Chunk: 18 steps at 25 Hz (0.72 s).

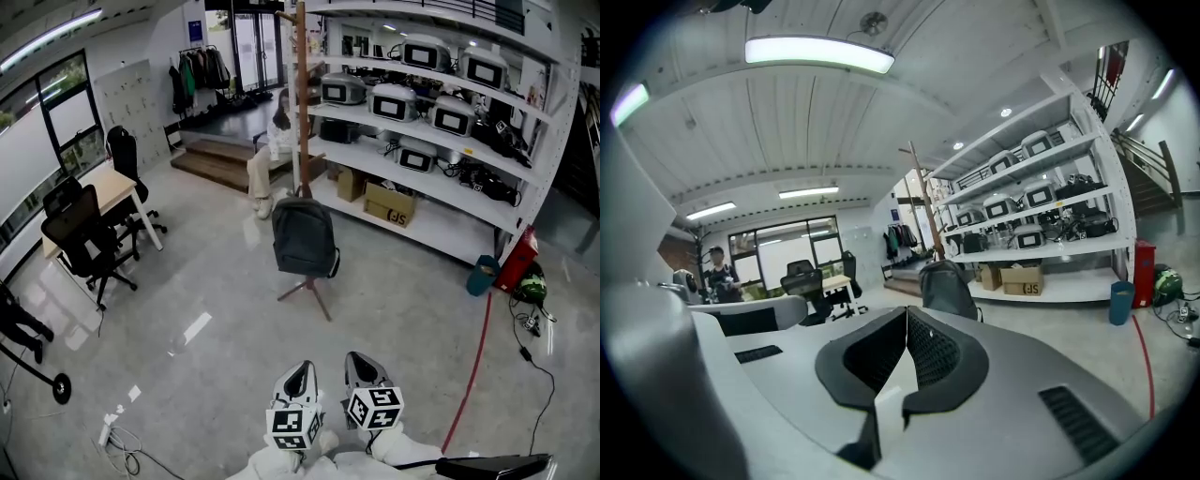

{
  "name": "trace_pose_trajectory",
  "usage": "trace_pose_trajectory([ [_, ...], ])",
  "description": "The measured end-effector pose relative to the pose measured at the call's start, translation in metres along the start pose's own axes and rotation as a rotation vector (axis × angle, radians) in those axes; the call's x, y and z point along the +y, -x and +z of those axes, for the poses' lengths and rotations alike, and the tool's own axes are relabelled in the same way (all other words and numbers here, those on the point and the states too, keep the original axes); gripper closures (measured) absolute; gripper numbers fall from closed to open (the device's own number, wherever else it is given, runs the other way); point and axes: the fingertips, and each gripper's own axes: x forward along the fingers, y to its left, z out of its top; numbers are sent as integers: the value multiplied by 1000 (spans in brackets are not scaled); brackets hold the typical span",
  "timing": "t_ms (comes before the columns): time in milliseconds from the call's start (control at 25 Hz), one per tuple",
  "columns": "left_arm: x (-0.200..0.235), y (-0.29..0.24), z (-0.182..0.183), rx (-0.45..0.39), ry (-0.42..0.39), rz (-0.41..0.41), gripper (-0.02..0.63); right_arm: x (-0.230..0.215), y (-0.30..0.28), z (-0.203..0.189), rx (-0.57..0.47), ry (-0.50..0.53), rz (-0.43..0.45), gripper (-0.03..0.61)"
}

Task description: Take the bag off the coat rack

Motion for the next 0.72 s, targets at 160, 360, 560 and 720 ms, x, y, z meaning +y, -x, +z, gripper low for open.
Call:
trace_pose_trajectory([
  [160,4,-18,2,0,0,1,612,-9,-19,4,1,-4,1,566],
  [360,11,-45,6,-5,2,3,612,-17,-45,12,0,1,17,566],
  [560,17,-70,6,-12,4,11,612,-34,-62,14,10,-7,18,566],
  [720,18,-85,5,-3,5,13,612,-48,-76,17,15,-25,10,566],
])
